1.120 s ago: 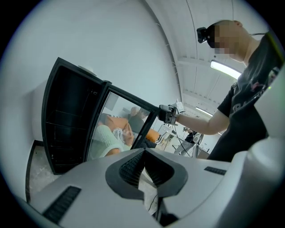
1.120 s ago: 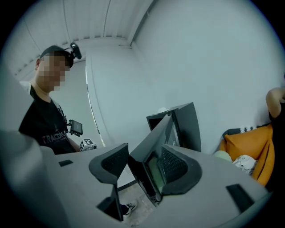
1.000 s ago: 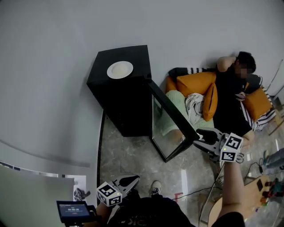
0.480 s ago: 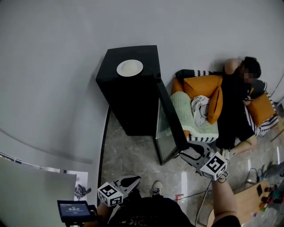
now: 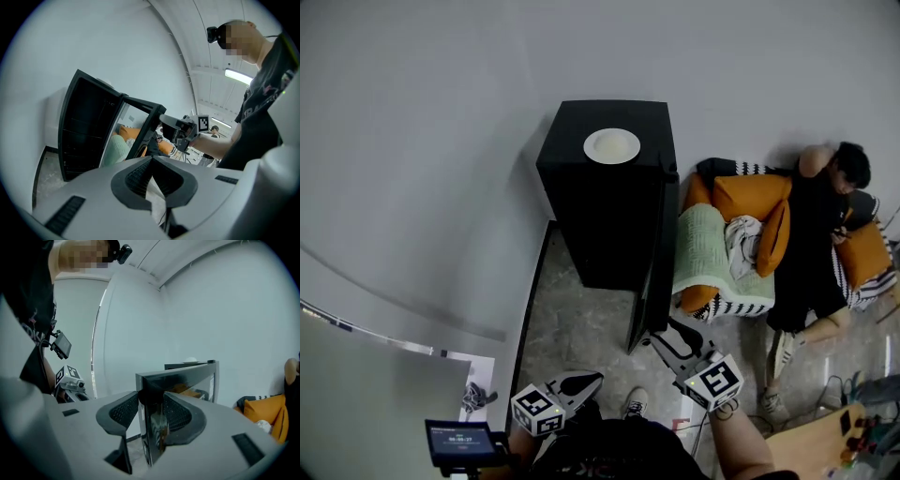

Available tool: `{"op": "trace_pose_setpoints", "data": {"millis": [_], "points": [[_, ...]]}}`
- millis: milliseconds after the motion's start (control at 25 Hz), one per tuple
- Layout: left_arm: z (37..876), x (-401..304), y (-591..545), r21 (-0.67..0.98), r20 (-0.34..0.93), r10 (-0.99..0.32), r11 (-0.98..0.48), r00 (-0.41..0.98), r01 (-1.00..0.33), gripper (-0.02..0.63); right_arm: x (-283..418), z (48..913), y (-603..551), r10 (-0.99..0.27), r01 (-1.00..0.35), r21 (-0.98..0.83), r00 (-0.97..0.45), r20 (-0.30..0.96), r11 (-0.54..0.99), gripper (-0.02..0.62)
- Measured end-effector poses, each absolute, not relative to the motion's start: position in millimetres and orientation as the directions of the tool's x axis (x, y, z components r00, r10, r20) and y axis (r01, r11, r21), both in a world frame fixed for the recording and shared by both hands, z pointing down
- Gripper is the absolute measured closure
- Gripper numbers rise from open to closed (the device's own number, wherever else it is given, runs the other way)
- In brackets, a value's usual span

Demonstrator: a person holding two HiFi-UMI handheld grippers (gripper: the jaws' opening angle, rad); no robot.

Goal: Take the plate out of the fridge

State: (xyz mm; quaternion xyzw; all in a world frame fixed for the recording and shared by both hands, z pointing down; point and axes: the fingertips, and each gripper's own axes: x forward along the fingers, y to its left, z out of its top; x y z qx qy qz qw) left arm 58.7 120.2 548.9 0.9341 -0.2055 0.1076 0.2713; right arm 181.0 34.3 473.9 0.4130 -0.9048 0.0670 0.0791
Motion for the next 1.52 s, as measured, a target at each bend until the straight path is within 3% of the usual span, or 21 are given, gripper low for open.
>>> {"op": "trace_pose_setpoints", "data": {"millis": [480, 720, 920, 1040, 1080, 1360, 1520], "points": [[552.1, -31.5, 106.5, 0.459, 0.313, -0.443, -0.704, 0.84, -0.542, 0.601, 47.7, 468.1, -50.1, -0.676, -0.69, -0.101, -0.723, 0.139, 0.717, 0.448], [562.7, -88.3, 99.8, 0.472, 0.332, -0.493, -0.651, 0.804, -0.594, 0.6, 15.1, 471.7, -121.2, -0.722, -0.74, -0.102, -0.672, 0.166, 0.665, 0.448], [563.9, -120.3, 85.3, 0.477, 0.314, -0.522, -0.636, 0.793, -0.607, 0.601, -3.1, 490.7, -193.2, -0.765, -0.79, -0.108, -0.612, 0.202, 0.603, 0.448], [565.0, -137.9, 77.4, 0.477, 0.326, -0.532, -0.621, 0.781, -0.622, 0.6, -5.2, 503.3, -237.0, -0.796, -0.828, -0.122, -0.56, 0.23, 0.547, 0.499], [566.8, -143.6, 75.3, 0.48, 0.328, -0.533, -0.617, 0.78, -0.624, 0.6, -4.3, 507.2, -251.6, -0.809, -0.843, -0.116, -0.536, 0.241, 0.525, 0.583], [580.9, -166.6, 45.0, 0.51, 0.329, -0.52, -0.605, 0.789, -0.611, 0.6, 14.0, 526.7, -357.3, -0.871, -0.919, -0.11, -0.395, 0.294, 0.379, 0.589], [588.1, -177.5, 38.7, 0.496, 0.344, -0.515, -0.611, 0.785, -0.617, 0.601, 14.2, 522.0, -366.2, -0.875, -0.92, -0.09, -0.39, 0.288, 0.381, 0.589]]}}
